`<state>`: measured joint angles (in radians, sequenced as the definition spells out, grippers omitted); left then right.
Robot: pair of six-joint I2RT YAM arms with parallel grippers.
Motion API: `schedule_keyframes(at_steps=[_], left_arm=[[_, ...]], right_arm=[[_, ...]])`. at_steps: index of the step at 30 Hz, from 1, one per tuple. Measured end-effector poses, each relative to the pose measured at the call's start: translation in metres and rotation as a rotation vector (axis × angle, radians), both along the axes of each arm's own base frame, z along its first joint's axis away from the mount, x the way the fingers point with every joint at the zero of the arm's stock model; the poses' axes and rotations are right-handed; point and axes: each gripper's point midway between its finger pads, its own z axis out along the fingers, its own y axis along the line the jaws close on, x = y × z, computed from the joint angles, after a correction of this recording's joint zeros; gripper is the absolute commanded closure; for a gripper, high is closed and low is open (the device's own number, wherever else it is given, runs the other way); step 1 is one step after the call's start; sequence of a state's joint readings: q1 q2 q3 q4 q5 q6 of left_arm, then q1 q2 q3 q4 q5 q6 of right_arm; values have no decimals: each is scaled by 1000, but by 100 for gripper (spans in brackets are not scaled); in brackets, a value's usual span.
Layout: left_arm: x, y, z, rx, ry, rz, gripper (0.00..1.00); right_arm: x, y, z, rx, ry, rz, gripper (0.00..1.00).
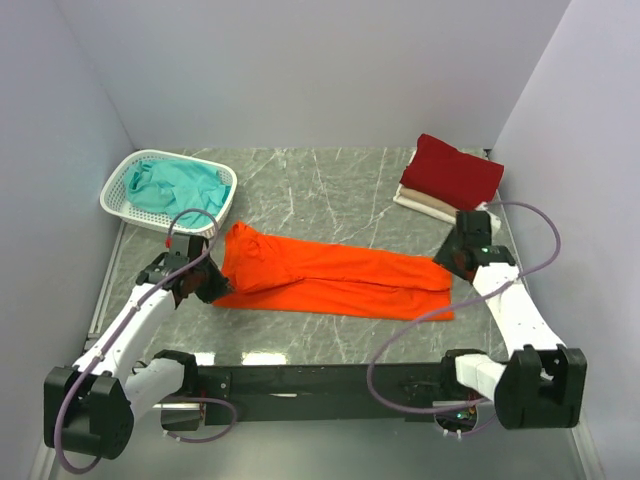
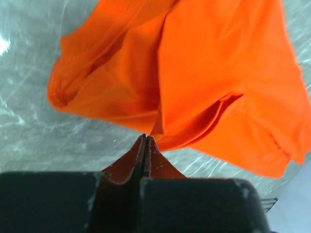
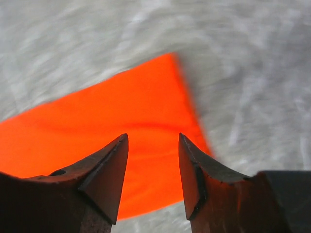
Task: Fold and stack the t-shirts
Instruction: Fold the tshirt
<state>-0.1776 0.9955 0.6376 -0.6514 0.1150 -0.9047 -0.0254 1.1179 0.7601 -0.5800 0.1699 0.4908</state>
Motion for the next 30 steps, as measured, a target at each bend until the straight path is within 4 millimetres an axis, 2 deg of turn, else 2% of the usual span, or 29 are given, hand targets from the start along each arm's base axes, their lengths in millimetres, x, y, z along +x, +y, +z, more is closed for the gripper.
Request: schedule_keyframes(at_steps=[1, 3, 6, 8, 11, 13, 16, 18, 23, 26, 30], left_arm=[[-3, 0, -3, -3, 11, -4, 97], [-8, -2, -9, -10, 31, -12, 97], [-9, -4, -9, -18, 33, -22, 98], [-8, -5, -11, -21, 37, -30, 98], [-8, -6, -16, -19, 55, -43, 99], [-8, -6, -19, -17, 67, -48, 100], [-7, -6, -21, -16, 73, -48, 100], [-6, -7, -21, -16, 68, -48, 100], [-5, -7, -21, -15, 64, -48, 100], [-5, -6, -21, -14, 64, -47, 100], [-5, -6, -21, -14, 63, -47, 100]], right_arm=[[2, 9, 6, 0, -15, 28, 46], [10, 40, 22, 18, -68, 117, 46], [25, 106, 47, 97, -151, 292, 46], [30, 154, 56, 169, -177, 411, 46], [35, 220, 56, 232, -153, 561, 46], [38, 276, 50, 270, -120, 683, 46], [35, 341, 40, 326, -88, 817, 46], [27, 376, 33, 361, -61, 894, 46], [18, 425, 19, 394, -19, 1012, 46], [9, 433, 5, 394, 16, 1051, 46], [6, 433, -13, 372, 51, 1071, 46]])
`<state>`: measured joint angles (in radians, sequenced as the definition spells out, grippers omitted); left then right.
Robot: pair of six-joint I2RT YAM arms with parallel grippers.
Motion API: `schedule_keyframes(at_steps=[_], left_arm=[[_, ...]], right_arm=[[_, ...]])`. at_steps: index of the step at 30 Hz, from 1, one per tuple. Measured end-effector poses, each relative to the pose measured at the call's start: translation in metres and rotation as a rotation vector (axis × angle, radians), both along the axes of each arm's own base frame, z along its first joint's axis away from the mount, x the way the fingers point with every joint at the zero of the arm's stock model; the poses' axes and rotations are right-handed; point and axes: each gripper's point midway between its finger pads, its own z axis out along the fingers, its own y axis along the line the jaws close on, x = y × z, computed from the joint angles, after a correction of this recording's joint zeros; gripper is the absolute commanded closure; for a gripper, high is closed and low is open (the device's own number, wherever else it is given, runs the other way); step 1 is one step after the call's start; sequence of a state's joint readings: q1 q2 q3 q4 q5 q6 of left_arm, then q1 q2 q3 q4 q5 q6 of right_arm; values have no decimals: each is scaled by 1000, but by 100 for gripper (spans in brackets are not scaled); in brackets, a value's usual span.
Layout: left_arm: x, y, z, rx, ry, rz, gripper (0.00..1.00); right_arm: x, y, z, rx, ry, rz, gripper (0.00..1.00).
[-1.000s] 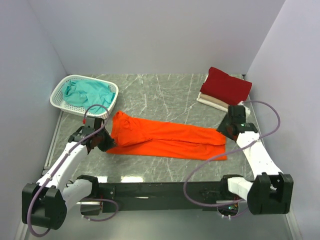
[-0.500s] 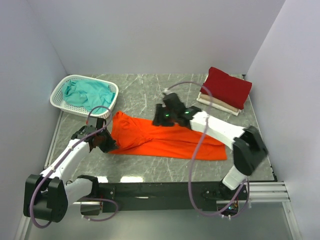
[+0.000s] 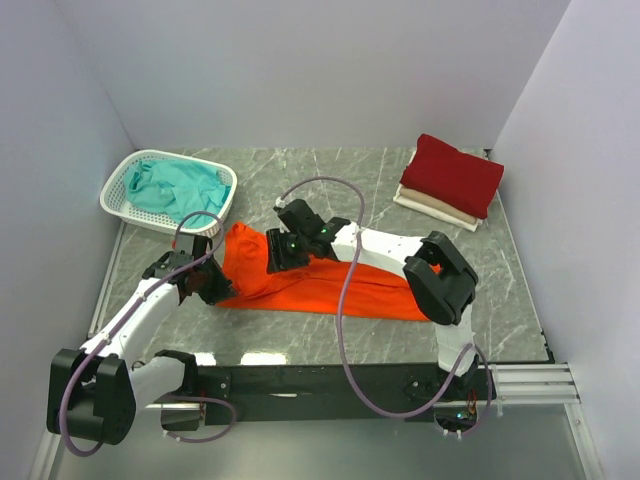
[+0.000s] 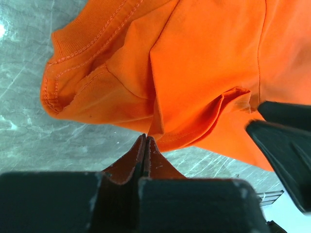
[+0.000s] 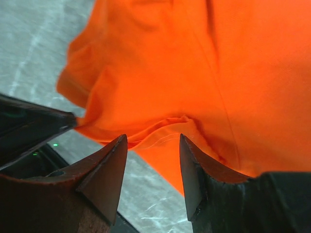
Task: Fold and stack the t-shirts
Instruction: Fold the tshirt
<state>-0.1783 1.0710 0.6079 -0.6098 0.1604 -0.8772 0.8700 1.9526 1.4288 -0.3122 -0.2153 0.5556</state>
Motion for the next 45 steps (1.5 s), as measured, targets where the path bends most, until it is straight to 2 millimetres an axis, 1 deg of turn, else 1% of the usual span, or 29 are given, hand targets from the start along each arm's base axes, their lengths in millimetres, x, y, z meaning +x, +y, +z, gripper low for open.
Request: schedule_keyframes(at_steps=[6, 17, 21, 24, 25, 26, 27, 29, 30, 31, 36, 41, 45], left_arm=[[0, 0, 0, 0, 0, 0, 100], [0, 0, 0, 0, 0, 0, 100], [0, 0, 0, 0, 0, -1, 100], [0, 0, 0, 0, 0, -2, 100], [0, 0, 0, 0, 0, -3, 100], [0, -1, 0, 0, 0, -3, 100], [0, -1, 0, 0, -1, -3, 100], [0, -1, 0, 0, -1, -5, 100], [0, -1, 0, 0, -2, -6, 100], [0, -2, 0, 0, -3, -8, 100], [-2, -5, -3, 2, 3, -25, 100], [-6, -7, -9, 23, 22, -41, 100], [-7, -7, -12, 37, 30, -44, 99]], right_arm=[[-1, -3, -22, -48, 7, 22, 46], [2, -3, -27, -70, -28, 39, 46], [4, 2, -34, -79, -30, 55, 50], [3, 1, -42, -92, -24, 64, 62], [2, 1, -44, -96, -23, 68, 69], [2, 1, -45, -98, -23, 70, 73], [2, 1, -45, -101, -24, 73, 81], [2, 1, -46, -102, -27, 75, 87], [2, 1, -45, -102, -28, 75, 92], [2, 1, -46, -103, -29, 76, 100], [1, -4, -43, -106, -39, 64, 100], [-6, -19, -31, -110, -57, 47, 100], [-12, -28, -23, -102, -66, 38, 100]])
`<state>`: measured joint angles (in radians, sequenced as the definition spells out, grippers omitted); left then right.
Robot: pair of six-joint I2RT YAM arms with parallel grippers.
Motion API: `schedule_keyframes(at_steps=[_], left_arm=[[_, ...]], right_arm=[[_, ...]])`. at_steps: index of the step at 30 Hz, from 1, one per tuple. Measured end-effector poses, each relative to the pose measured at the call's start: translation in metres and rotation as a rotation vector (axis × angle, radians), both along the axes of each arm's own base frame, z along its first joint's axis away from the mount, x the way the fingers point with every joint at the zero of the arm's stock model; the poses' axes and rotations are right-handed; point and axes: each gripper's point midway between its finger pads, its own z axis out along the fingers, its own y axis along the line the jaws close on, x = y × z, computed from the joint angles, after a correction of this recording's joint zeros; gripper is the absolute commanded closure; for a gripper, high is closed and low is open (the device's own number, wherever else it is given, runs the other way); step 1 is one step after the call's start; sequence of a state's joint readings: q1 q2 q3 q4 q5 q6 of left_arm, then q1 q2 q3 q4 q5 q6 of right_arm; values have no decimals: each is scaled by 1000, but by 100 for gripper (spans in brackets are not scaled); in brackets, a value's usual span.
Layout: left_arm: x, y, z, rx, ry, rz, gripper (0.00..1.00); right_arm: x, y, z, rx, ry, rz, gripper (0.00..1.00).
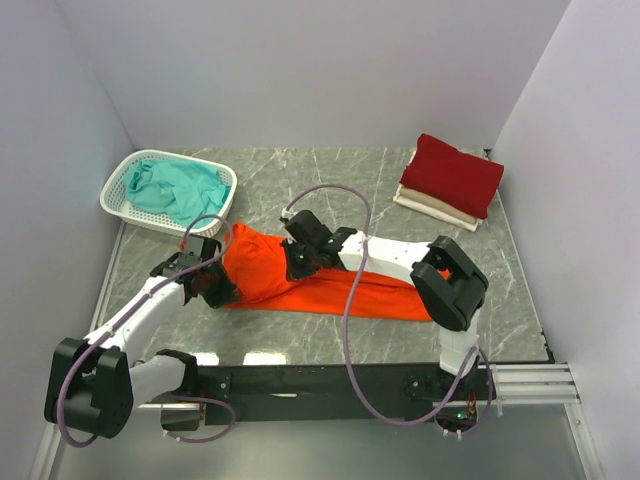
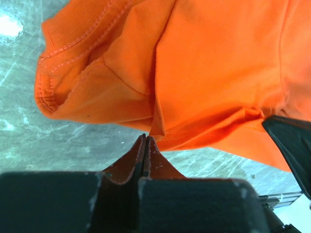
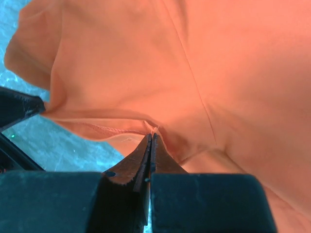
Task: Fold and stack the t-shirts
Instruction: Fold the tshirt
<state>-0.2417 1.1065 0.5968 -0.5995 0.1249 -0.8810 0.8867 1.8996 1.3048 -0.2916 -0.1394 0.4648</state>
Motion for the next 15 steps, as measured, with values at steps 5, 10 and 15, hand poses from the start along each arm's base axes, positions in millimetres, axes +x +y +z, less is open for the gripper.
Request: schedule_keyframes(at_steps=[5, 10, 15], left_arm=[[-2, 1, -2, 18, 8, -2, 90], [-6, 5, -4, 39, 25, 5, 56], [-5, 7, 9, 51, 27, 12, 49]], right_arm=[[-8, -5, -1, -3, 8, -1, 100], [-20, -7, -9, -26, 23, 15, 95], [-30, -10, -11, -50, 27, 24, 65]])
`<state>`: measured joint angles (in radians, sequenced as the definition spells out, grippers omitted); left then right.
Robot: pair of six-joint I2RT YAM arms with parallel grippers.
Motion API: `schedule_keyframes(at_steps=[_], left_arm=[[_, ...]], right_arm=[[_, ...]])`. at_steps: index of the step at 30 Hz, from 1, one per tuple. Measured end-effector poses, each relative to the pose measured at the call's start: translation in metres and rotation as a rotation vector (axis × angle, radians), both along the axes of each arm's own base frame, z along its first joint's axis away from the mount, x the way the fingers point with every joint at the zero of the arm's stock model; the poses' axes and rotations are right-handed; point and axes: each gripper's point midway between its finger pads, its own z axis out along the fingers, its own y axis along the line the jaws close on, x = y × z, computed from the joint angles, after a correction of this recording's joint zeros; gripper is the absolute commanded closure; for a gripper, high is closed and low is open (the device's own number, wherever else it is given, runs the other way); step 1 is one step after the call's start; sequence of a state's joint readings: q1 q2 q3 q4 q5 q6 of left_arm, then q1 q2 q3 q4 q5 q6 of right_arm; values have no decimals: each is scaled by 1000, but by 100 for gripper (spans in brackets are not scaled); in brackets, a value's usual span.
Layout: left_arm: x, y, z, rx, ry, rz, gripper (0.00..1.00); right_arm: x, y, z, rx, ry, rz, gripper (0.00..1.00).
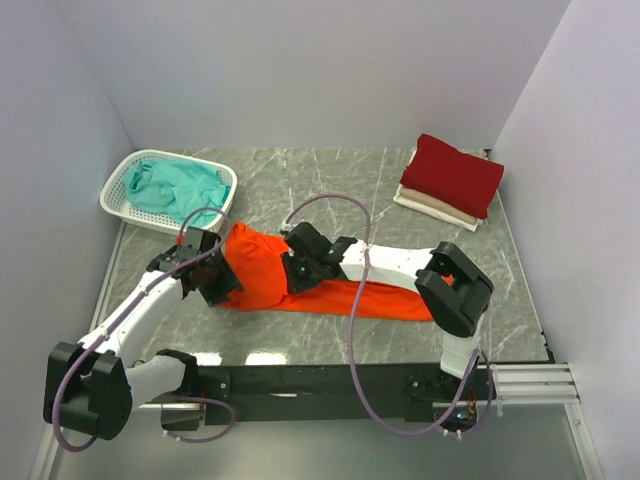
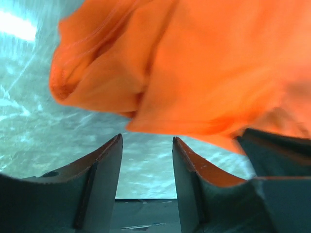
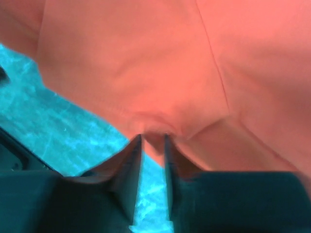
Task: Fold and stack the t-shirts
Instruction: Fold the tshirt
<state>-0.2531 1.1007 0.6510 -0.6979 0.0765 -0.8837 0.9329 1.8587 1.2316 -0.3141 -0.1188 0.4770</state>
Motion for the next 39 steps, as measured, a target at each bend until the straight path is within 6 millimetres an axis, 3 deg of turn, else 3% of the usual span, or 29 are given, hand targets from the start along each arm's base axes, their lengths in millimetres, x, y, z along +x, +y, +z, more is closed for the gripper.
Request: schedule_keyframes(at_steps=[3, 8, 12, 14, 17, 20, 23, 33, 39], left_arm=[[20, -2, 27, 0, -71, 3, 49], [75, -8, 67, 23, -191, -5, 48], [128, -10, 73, 90, -239, -22, 48], [150, -10, 67, 126, -241, -38, 48], [173, -9, 50, 183, -219, -62, 49], [180, -4, 31, 232, -184, -77, 50], [182, 2, 19, 274, -158, -87, 51], [198, 13, 0, 364, -147, -92, 60], [208, 17, -15, 398, -151, -99, 72]], right_arm=[[-5, -5, 12, 10, -12, -3, 57], [-4, -19, 56, 67, -98, -38, 50], [10, -40, 77, 93, -160, -106, 49], [26, -62, 72, 82, -164, -181, 49], [54, -108, 49, 34, -136, -325, 49], [74, -156, 25, -27, -96, -473, 49], [80, -182, 11, -57, -65, -555, 49], [67, -210, -29, -129, 39, -646, 49], [70, -209, -30, -115, 44, -679, 50]])
